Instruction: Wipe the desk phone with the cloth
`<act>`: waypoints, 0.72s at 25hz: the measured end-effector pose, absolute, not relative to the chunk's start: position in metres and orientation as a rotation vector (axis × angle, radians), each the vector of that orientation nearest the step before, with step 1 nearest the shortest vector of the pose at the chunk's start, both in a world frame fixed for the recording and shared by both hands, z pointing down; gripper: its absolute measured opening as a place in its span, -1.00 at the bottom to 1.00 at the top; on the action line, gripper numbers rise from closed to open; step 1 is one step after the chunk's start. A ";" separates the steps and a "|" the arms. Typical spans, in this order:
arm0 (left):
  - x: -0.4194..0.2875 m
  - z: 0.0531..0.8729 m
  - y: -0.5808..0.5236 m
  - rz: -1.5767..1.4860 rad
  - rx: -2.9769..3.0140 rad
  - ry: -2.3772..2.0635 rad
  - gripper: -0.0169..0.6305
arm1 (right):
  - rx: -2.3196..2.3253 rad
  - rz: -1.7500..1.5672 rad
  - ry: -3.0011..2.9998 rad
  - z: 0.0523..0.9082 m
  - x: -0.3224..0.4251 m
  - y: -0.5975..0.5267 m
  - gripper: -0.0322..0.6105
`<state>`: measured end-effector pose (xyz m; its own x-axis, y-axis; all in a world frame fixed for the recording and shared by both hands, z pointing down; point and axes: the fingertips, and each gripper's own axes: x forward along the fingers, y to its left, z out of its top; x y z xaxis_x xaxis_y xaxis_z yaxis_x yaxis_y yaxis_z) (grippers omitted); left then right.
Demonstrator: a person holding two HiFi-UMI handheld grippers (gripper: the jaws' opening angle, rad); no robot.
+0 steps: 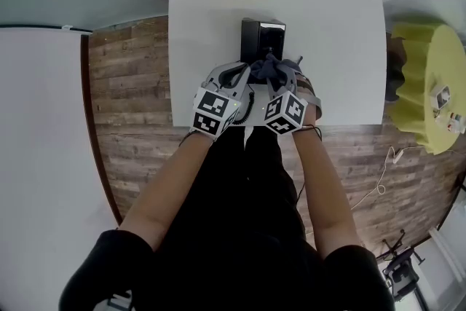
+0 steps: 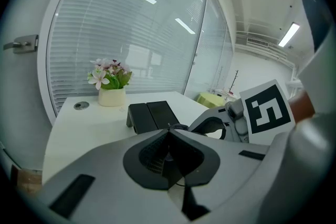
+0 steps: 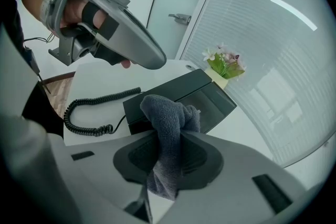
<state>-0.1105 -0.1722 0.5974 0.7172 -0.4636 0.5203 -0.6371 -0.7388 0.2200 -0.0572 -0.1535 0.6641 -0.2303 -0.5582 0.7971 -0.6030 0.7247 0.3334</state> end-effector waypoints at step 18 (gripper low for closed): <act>-0.112 0.600 -0.143 0.640 2.559 -0.759 -0.92 | 0.853 0.123 -1.847 0.685 -0.064 -0.112 -0.61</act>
